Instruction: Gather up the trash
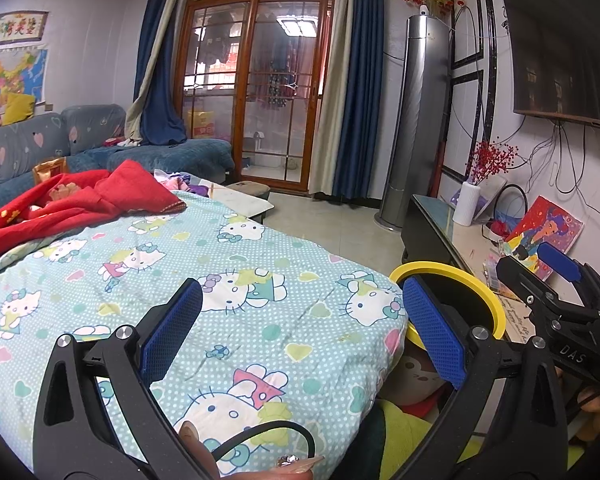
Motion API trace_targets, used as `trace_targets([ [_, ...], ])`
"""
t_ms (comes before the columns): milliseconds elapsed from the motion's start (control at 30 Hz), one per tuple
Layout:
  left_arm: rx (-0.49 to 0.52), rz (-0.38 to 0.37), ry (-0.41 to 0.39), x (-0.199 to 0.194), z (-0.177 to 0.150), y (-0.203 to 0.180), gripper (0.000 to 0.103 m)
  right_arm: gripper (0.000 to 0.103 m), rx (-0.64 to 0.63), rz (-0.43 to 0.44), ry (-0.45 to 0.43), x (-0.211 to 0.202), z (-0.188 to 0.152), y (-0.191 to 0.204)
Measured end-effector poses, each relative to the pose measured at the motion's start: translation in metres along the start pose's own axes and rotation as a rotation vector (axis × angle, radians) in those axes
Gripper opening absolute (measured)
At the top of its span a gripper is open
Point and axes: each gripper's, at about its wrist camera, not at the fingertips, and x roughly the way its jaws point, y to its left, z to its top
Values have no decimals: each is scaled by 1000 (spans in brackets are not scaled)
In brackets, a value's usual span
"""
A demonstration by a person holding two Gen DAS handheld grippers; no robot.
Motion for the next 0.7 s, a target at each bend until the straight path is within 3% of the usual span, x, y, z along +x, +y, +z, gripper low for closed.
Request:
trace_targets([
  [700, -1, 2, -1, -1, 0, 0, 92, 97, 1, -2, 2, 0, -1, -3],
])
